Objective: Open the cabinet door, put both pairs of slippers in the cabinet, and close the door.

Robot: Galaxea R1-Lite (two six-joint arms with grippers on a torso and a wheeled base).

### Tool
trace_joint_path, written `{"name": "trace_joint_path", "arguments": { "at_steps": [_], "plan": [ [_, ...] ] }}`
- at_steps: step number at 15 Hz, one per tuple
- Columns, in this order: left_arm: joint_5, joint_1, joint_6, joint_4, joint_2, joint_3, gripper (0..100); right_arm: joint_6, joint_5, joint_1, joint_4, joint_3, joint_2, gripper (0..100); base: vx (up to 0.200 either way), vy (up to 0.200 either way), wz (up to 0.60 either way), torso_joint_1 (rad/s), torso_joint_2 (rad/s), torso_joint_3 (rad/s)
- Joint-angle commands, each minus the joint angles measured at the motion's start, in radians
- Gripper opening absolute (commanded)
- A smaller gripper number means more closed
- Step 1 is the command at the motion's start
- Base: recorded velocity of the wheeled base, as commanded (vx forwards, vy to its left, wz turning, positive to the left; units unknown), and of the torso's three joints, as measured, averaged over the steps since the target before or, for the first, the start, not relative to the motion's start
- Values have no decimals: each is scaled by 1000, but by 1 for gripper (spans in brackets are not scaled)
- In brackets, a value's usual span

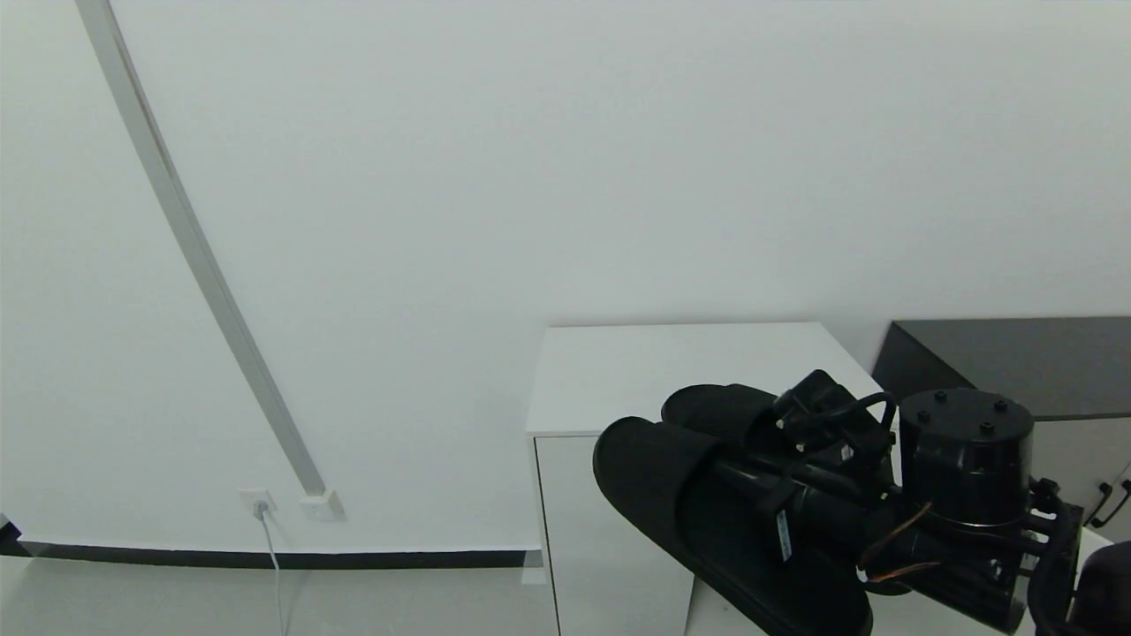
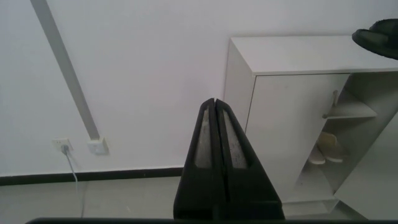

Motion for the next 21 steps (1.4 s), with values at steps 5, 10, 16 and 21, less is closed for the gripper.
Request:
{"name": "trace_joint_path", "arguments": {
  "at_steps": [5, 10, 16, 21],
  "plan": [
    [0, -1, 0, 0, 0, 0, 0, 0, -1, 4, 0, 0, 7, 0, 0, -80, 0, -4, 1, -1],
    [0, -1, 0, 0, 0, 0, 0, 0, -3, 4, 0, 2, 7, 0, 0, -200, 0, 3, -1, 3],
    [0, -1, 0, 0, 0, 0, 0, -2, -3, 4, 0, 2, 7, 0, 0, -200, 0, 3, 3, 2],
    [0, 1, 1, 0, 0, 0, 0, 0, -4, 8, 0, 3, 16, 0, 0, -200, 0, 1, 2, 1]
  ]
}}
